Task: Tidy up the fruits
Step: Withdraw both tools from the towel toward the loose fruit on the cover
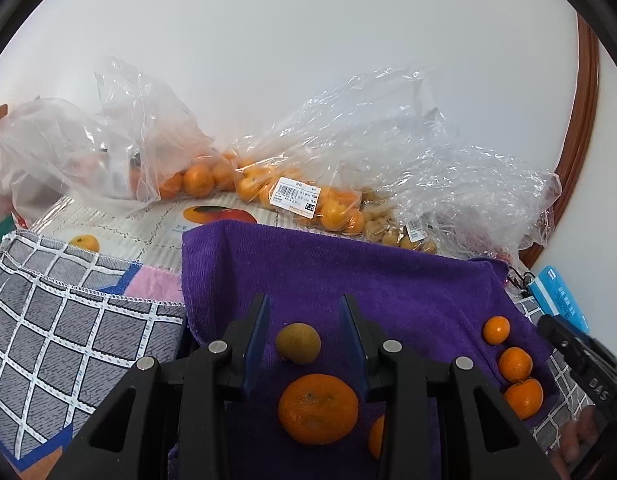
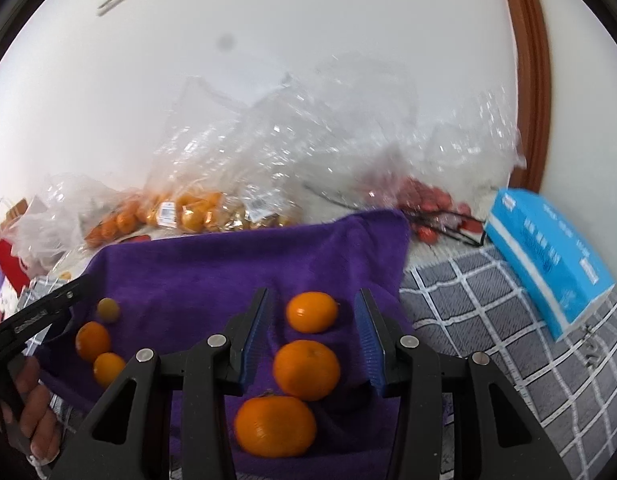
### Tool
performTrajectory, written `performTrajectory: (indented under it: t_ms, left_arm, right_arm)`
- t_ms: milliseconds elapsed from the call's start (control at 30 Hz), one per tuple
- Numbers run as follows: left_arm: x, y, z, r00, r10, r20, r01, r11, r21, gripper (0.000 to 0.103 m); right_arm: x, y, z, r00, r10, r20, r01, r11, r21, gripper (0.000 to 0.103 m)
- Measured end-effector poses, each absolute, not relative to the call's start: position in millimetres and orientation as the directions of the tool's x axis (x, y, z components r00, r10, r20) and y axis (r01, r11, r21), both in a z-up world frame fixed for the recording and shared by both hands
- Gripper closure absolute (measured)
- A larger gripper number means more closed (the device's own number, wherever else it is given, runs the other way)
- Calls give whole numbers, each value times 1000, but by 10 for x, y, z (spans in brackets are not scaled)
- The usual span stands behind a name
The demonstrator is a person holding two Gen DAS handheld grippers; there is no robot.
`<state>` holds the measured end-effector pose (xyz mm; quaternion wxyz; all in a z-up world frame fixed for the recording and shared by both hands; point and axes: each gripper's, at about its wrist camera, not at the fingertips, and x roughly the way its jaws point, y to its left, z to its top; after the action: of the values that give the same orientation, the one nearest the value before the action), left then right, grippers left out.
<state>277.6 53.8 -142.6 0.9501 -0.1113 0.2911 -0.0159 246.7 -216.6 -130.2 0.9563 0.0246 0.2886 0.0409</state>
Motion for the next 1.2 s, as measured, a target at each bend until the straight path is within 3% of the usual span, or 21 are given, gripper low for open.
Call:
performTrajectory:
  t_ms: [133,333,500,567,733,867,1000,1200]
  left_arm:
    - [2746,564,-1413,837,-90,-540,-42,973,-227,69]
    - [2673,607,-1364,848,-76,-524,-54,972,-228,64]
    - [2561,601,-1150,868,-101,-487,-18,972,-235,64]
    - [2505,599,-1007,873,-101,-478,-14,973,-231,59]
    - [2276,731,-855,825,-216,-523,51,949,-311,58]
    - [2031,846,-971,794,-134,-592,10,978,-208,57]
    - [1793,1062,-1252,737,-167,-655,-16,964,-264,57]
    - [1662,1159,-1575,705,-135,-697,-75,962,-263,57]
  right_arm:
    - [2302,-2099,-1202,812,117,-572,-82,993,88,53]
    - [1910,-2032,-1229,757,203,-621,-119,977,175,53]
    - [1602,-1893,-1317,713,263,-650,-151,963,223,54]
    - [1509,-1796,-1347,700,273,-660,-166,961,221,59]
    - [1308,-1547,-1402,662,307,-684,-234,951,201,63]
    - [1237,-1406,-1467,644,329,-691,-291,940,176,63]
    - [1260,-1298,-1583,588,367,-721,-333,922,198,63]
    - [1335,-1209,-1678,583,300,-755,-327,937,120,63]
